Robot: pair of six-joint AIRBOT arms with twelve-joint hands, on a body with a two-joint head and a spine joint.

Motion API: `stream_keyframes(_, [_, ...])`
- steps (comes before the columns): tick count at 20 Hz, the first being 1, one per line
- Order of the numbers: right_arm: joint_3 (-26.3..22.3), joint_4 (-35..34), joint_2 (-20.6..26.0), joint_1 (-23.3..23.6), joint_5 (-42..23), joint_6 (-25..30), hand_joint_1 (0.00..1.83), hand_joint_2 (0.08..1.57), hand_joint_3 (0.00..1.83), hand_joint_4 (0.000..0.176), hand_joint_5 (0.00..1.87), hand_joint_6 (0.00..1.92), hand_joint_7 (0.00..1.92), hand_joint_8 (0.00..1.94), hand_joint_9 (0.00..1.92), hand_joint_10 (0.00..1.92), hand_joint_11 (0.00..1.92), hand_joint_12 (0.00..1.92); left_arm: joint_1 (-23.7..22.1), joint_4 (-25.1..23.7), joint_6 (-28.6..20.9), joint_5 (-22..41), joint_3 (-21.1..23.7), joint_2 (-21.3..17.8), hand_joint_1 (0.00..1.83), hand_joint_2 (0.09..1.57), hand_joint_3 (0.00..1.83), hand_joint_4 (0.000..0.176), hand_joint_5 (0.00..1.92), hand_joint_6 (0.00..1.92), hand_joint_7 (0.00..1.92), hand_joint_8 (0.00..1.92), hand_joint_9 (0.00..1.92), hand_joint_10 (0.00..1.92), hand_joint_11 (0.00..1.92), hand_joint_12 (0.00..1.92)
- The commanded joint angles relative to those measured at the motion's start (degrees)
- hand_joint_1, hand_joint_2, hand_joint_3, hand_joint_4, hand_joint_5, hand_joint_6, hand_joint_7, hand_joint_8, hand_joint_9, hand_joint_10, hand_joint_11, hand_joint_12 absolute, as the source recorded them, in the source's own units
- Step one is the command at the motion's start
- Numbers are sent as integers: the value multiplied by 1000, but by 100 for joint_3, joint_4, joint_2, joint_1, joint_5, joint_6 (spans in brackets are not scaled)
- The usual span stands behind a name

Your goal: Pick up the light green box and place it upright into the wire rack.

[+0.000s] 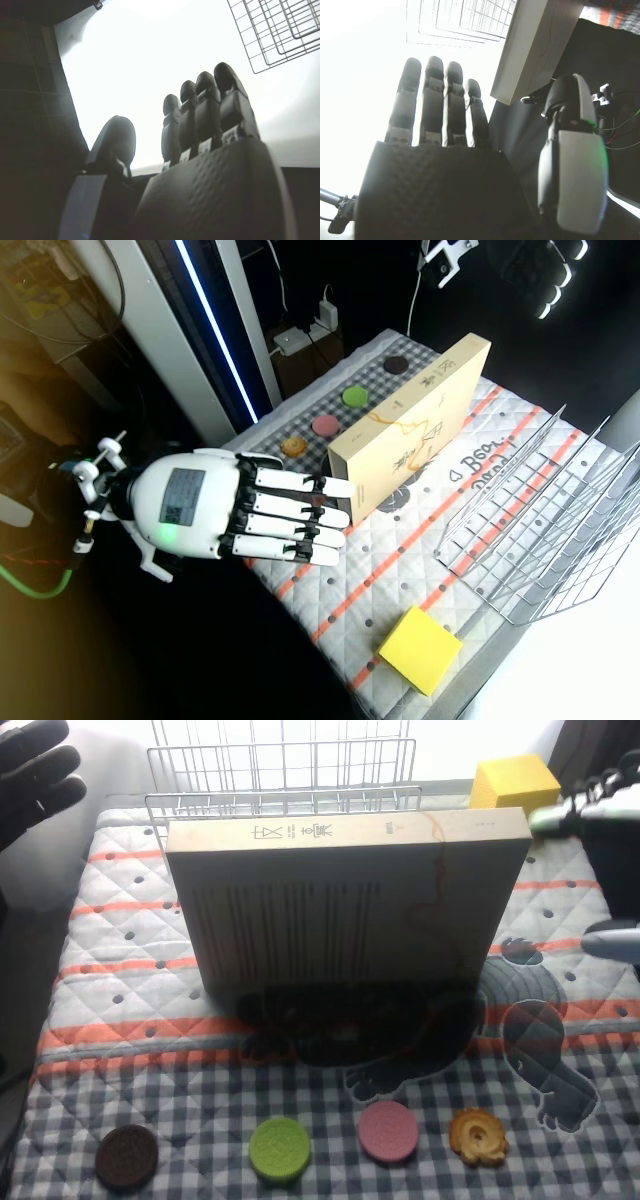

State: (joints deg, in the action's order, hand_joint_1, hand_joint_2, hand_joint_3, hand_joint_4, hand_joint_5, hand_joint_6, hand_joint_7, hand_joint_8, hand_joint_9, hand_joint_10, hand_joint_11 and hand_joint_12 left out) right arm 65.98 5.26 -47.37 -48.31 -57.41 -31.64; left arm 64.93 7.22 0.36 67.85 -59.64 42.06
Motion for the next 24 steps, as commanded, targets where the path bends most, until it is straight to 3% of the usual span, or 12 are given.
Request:
stream_keyframes(1, [40, -172, 36, 72, -611, 30, 711, 1150, 3, 29, 507, 2, 547, 3, 464, 13, 131, 745, -75, 149, -36, 653, -44, 12, 439, 1113, 2, 47, 444, 3, 341, 3, 291, 21, 0, 890])
stream_keyframes(2, [44, -161, 36, 76, -597, 30, 738, 1139, 0, 22, 511, 3, 552, 4, 476, 13, 146, 745, -75, 150, -36, 645, -44, 11, 428, 1111, 0, 47, 444, 2, 342, 2, 293, 17, 0, 889])
stream_keyframes(6, [69, -107, 40, 160, -549, 30, 756, 1106, 0, 45, 511, 0, 540, 0, 456, 0, 105, 790, -76, 154, -36, 606, -49, 11, 476, 1101, 0, 46, 445, 0, 333, 0, 277, 1, 0, 838])
stream_keyframes(9, [55, -6, 116, 281, -544, 30, 727, 1078, 2, 46, 410, 4, 442, 6, 408, 1, 140, 560, -75, 154, -36, 542, -58, 6, 469, 1081, 0, 73, 427, 0, 325, 2, 270, 2, 0, 811])
stream_keyframes(11, [-3, 51, 266, 349, -544, 31, 790, 1070, 0, 26, 404, 3, 423, 1, 401, 1, 184, 475, -74, 144, -36, 489, -62, 4, 491, 1062, 0, 88, 415, 0, 314, 0, 253, 0, 0, 751])
stream_keyframes(13, [-62, 113, 375, 411, -545, 37, 888, 1071, 0, 46, 348, 0, 365, 0, 348, 0, 107, 542, -73, 135, -36, 458, -57, 3, 519, 1037, 0, 95, 416, 0, 312, 0, 245, 0, 0, 719])
stream_keyframes(15, [-85, 247, 413, 512, -546, 120, 804, 953, 1, 77, 214, 0, 298, 0, 308, 2, 71, 620, -73, 136, -36, 415, -39, -16, 531, 1009, 0, 107, 416, 1, 309, 1, 244, 1, 0, 733])
stream_keyframes(18, [-92, 626, 417, 716, -549, 437, 733, 810, 0, 89, 78, 0, 279, 0, 316, 0, 6, 881, -70, 141, -36, 397, -34, -27, 536, 997, 0, 118, 410, 2, 299, 2, 223, 5, 0, 663])
stream_keyframes(20, [-125, 857, 409, 861, -554, 546, 766, 728, 0, 125, 54, 0, 252, 0, 320, 0, 51, 833, -71, 139, -36, 383, -31, -27, 552, 998, 0, 119, 405, 0, 295, 0, 224, 5, 0, 664])
stream_keyframes(22, [-143, 1047, 334, 1030, -558, 571, 815, 744, 5, 126, 16, 1, 217, 0, 286, 0, 36, 819, -71, 139, -36, 369, -14, -32, 564, 989, 0, 134, 395, 0, 285, 0, 218, 1, 0, 666])
stream_keyframes(23, [-136, 1114, 288, 1102, -557, 571, 831, 735, 1, 142, 14, 0, 201, 0, 247, 0, 16, 772, -71, 139, -36, 360, -7, -37, 569, 991, 0, 121, 397, 2, 282, 0, 218, 1, 0, 667])
stream_keyframes(24, [-125, 1145, 252, 1140, -556, 571, 830, 741, 4, 136, 13, 0, 210, 5, 239, 0, 13, 763, -72, 138, -36, 354, -1, -42, 567, 986, 0, 124, 398, 2, 283, 1, 221, 3, 0, 669])
